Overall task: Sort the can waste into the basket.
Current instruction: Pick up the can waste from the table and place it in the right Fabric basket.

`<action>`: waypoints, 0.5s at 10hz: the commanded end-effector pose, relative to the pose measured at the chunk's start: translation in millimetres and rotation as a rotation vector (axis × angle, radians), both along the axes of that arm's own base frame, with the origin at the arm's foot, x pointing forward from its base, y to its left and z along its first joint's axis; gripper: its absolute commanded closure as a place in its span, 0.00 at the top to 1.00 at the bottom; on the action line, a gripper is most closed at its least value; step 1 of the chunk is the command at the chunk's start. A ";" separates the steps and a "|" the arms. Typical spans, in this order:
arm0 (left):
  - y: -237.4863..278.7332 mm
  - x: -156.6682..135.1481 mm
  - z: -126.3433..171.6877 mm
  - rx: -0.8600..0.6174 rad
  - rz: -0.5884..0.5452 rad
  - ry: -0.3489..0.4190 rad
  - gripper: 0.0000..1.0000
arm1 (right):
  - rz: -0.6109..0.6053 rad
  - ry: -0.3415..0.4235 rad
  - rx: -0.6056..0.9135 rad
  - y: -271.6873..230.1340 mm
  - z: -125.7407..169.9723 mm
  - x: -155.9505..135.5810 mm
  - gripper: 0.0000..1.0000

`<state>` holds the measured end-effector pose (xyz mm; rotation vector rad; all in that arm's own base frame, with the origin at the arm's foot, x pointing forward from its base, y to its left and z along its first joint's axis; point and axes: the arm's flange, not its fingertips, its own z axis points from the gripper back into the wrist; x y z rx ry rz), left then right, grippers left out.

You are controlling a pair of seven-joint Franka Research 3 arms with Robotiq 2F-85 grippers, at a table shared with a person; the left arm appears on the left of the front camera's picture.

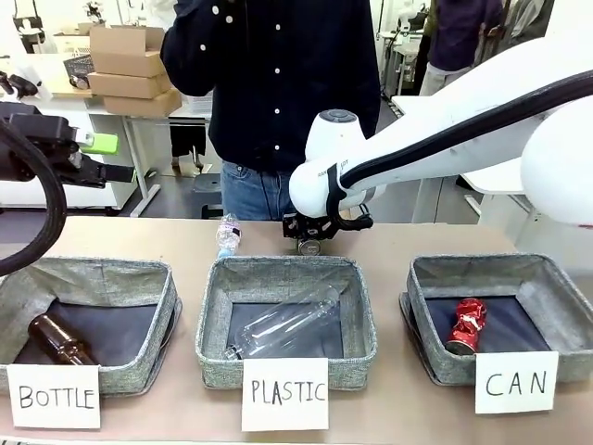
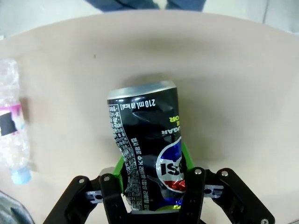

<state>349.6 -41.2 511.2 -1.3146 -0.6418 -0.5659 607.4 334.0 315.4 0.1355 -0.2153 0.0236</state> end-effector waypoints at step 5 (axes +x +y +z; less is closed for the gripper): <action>0.7 -2.1 3.9 -0.011 -0.006 0.007 1.00 | 0.153 -0.003 0.085 -157.4 111.4 -101.1 0.43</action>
